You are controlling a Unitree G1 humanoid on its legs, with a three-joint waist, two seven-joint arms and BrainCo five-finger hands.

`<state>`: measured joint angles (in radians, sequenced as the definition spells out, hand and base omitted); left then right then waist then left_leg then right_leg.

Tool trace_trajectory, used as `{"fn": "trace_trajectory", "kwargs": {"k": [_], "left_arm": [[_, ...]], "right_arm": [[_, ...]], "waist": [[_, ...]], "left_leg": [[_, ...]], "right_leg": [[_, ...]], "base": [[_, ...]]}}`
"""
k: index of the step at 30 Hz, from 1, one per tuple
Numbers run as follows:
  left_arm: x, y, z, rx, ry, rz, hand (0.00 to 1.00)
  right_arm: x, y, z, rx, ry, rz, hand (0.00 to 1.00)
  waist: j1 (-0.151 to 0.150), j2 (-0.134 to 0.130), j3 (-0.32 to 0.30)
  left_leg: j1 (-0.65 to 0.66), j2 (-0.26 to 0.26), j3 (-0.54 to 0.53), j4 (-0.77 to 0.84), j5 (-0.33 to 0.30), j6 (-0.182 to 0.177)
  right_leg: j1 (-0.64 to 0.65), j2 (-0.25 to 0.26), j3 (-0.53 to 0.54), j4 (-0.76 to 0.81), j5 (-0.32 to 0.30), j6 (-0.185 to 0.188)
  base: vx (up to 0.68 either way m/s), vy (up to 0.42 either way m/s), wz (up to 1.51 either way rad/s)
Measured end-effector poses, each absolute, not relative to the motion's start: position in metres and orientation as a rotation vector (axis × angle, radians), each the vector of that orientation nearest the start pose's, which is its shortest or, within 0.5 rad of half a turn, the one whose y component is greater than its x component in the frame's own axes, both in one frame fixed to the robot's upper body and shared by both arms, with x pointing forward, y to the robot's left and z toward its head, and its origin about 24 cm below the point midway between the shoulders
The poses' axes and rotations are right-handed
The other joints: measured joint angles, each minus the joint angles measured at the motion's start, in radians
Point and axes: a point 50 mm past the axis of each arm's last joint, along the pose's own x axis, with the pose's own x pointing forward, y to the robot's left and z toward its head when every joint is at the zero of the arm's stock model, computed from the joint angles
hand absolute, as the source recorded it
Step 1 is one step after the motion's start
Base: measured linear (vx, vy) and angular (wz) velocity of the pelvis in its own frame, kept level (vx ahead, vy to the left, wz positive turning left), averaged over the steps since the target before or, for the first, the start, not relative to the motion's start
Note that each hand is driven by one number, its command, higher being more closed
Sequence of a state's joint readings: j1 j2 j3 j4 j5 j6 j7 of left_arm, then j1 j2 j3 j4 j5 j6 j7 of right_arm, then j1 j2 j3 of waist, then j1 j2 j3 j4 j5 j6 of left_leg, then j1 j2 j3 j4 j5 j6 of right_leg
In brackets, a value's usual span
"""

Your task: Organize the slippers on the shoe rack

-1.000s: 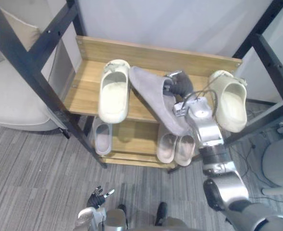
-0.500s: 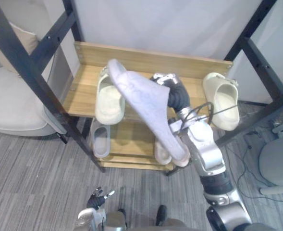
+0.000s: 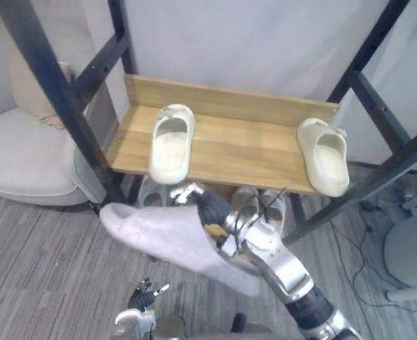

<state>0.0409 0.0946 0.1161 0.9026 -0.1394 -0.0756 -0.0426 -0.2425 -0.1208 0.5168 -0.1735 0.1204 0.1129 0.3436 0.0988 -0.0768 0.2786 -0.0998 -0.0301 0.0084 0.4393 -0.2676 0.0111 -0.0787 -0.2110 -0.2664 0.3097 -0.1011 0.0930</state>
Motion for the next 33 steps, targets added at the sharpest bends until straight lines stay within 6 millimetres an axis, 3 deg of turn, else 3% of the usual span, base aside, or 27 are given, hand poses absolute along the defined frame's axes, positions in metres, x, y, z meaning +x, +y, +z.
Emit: {"fn": "trace_trajectory", "kwargs": {"k": [2, 4, 5, 7, 11, 15, 19, 23, 27, 33], "left_arm": [[0.165, 0.201, -0.128, -0.103, 0.791, 0.177, 0.00], [0.180, 0.200, -0.121, -0.098, 0.751, 0.180, 0.00], [0.191, 0.201, -0.114, -0.108, 0.706, 0.185, 0.00], [0.198, 0.201, -0.109, -0.107, 0.674, 0.184, 0.00], [0.211, 0.205, -0.102, -0.105, 0.634, 0.213, 0.00], [0.222, 0.209, -0.094, -0.137, 0.593, 0.256, 0.00], [0.229, 0.207, -0.086, -0.194, 0.547, 0.284, 0.00], [0.235, 0.202, -0.079, -0.256, 0.503, 0.301, 0.00], [0.241, 0.199, -0.070, -0.316, 0.451, 0.329, 0.00], [0.247, 0.196, -0.065, -0.365, 0.427, 0.330, 0.00]], "right_arm": [[0.245, -0.017, 0.109, -0.111, -0.210, 0.938, 1.00], [0.248, -0.019, 0.106, -0.160, -0.201, 0.926, 1.00], [0.251, -0.019, 0.109, -0.200, -0.216, 0.916, 1.00], [0.255, -0.021, 0.112, -0.223, -0.232, 0.907, 1.00], [0.289, -0.044, 0.120, -0.309, -0.234, 0.735, 1.00], [0.314, -0.069, 0.151, -0.366, -0.315, 0.577, 1.00], [0.327, -0.081, 0.187, -0.353, -0.422, 0.451, 1.00], [0.332, -0.092, 0.208, -0.322, -0.490, 0.328, 1.00], [0.338, -0.114, 0.250, -0.258, -0.616, 0.114, 1.00], [0.341, -0.133, 0.292, -0.208, -0.725, -0.122, 1.00]], "waist": [[0.005, 0.009, 0.069], [0.009, 0.014, 0.100], [0.013, 0.013, 0.136], [0.009, 0.026, 0.156], [0.008, 0.039, 0.170], [0.012, 0.042, 0.214], [0.019, 0.044, 0.239], [0.038, 0.046, 0.242], [0.054, 0.048, 0.242], [0.066, 0.048, 0.242]], "left_leg": [[-0.090, 0.002, -0.018, 0.093, -0.034, 0.007], [-0.189, -0.001, -0.026, 0.168, -0.046, -0.001], [-0.261, -0.010, -0.032, 0.239, -0.063, 0.001], [-0.320, -0.013, -0.043, 0.308, -0.083, -0.001], [-0.517, -0.015, -0.073, 0.473, -0.102, -0.016], [-0.678, -0.017, -0.085, 0.631, -0.141, -0.030], [-0.811, -0.017, -0.087, 0.738, -0.166, -0.039], [-0.864, -0.012, -0.086, 0.785, -0.178, -0.050], [-0.920, -0.001, -0.091, 0.823, -0.186, -0.059], [-0.952, 0.002, -0.104, 0.847, -0.192, -0.069]], "right_leg": [[-0.089, -0.019, -0.003, 0.115, -0.044, 0.000], [-0.184, -0.041, -0.011, 0.215, -0.072, 0.003], [-0.249, -0.067, -0.029, 0.347, -0.133, -0.007], [-0.297, -0.082, -0.038, 0.407, -0.168, -0.021], [-0.479, -0.112, -0.051, 0.581, -0.227, -0.052], [-0.631, -0.139, -0.043, 0.747, -0.293, -0.064], [-0.768, -0.156, -0.028, 0.864, -0.329, -0.081], [-0.828, -0.159, -0.013, 0.920, -0.350, -0.090], [-0.884, -0.154, -0.015, 0.956, -0.360, -0.097], [-0.910, -0.155, -0.025, 0.980, -0.371, -0.109]], "base": [[-0.31, 0.005, 0.33], [-0.33, -0.020, 0.34], [-0.19, -0.026, 0.28], [-0.16, -0.038, 0.22], [-0.14, -0.049, 0.18], [-0.12, -0.043, 0.11], [-0.08, -0.023, 0.00], [-0.04, -0.025, -0.03], [-0.04, -0.023, -0.06], [0.00, 0.000, 0.00]]}}
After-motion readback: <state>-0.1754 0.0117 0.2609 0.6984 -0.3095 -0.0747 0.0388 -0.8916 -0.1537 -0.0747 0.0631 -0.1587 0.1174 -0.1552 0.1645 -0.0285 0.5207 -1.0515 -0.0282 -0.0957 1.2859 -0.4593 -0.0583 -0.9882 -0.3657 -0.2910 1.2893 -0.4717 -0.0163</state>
